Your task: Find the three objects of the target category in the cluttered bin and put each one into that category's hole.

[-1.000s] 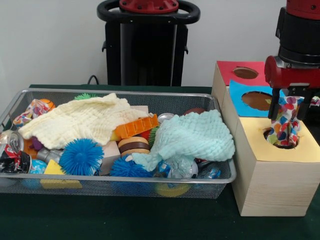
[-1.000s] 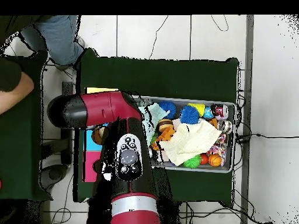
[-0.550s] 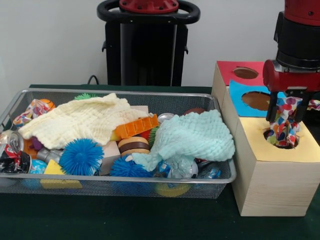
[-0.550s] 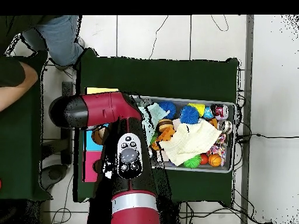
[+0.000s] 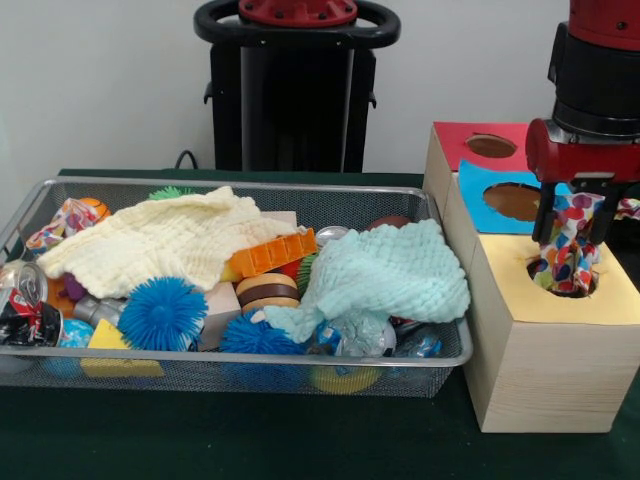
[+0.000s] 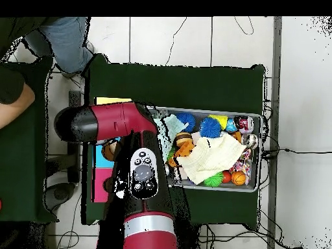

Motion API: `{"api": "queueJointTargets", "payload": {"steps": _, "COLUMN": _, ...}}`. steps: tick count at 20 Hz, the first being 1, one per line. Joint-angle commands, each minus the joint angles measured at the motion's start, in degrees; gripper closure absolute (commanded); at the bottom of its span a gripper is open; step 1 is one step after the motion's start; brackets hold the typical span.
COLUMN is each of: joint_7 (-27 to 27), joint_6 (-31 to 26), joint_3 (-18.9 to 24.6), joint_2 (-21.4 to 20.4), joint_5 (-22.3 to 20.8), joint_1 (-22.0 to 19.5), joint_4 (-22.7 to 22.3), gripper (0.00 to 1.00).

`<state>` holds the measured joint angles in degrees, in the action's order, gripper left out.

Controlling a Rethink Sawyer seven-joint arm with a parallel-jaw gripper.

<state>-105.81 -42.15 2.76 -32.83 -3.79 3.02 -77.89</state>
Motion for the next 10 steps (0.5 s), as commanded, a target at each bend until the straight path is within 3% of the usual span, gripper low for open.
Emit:
{"api": "queueJointTargets", "payload": {"steps": 1, "joint_7": -3.0, "joint_6": -0.4, "joint_3": 3.7, "joint_2": 1.0, "joint_5": 0.0, "joint_1": -1.3, "joint_4": -4.4, "gripper": 0.00}}
{"api": "queueJointTargets", "payload": {"steps": 6, "joint_7": -2.5, "joint_6": -0.7, "joint_3": 3.3, "joint_2": 1.0, "joint_5": -0.8, "joint_1": -0.9, "joint_4": -3.9, "gripper": 0.00}}
{"api": "queueJointTargets", "payload": {"steps": 7, "joint_7": -2.3, "joint_6": -0.7, "joint_3": 3.2, "joint_2": 1.0, "joint_5": -1.1, "joint_1": -0.8, "joint_4": -3.6, "gripper": 1.00}}
{"api": "queueJointTargets", "payload": {"steps": 10, "joint_7": -2.9, "joint_6": -0.1, "joint_3": 3.5, "joint_2": 1.2, "joint_5": -0.5, "joint_1": -1.1, "joint_4": -4.2, "gripper": 1.00}}
